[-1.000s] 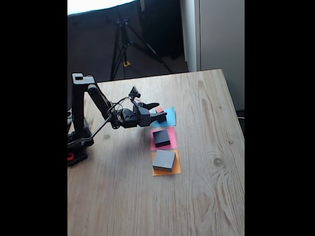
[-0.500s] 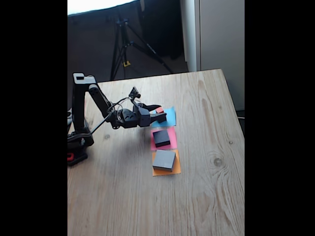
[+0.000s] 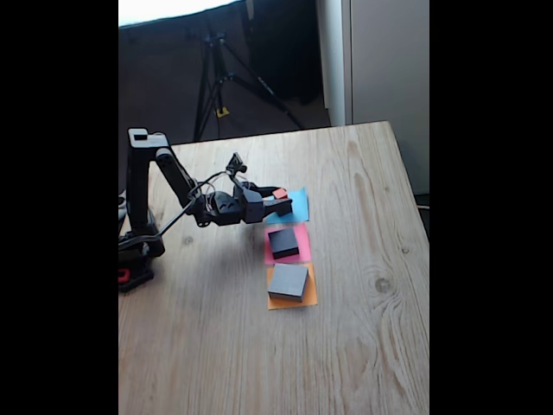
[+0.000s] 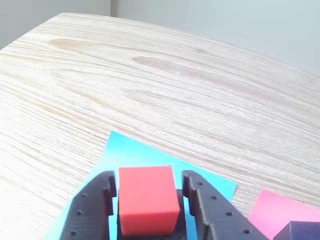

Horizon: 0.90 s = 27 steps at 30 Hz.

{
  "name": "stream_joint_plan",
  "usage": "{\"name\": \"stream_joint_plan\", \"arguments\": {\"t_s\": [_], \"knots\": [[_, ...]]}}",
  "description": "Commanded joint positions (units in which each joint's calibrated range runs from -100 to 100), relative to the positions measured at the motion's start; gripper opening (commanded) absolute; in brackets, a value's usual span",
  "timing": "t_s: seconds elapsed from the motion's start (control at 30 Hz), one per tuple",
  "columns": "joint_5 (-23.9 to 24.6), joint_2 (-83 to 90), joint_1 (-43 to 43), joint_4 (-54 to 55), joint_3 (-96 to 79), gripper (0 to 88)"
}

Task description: Tower of hanoi

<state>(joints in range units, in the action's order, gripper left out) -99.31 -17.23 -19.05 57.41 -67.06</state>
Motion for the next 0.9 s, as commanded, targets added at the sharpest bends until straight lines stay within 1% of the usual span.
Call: {"name": "stream_joint_plan", "arguments": {"t_s": [0.0,0.87], "knots": [[-0.69,2.85,-0.55,0.99,-0.21,11.1],[-0.69,3.00,-1.22,3.42,-1.40,3.3]]}}
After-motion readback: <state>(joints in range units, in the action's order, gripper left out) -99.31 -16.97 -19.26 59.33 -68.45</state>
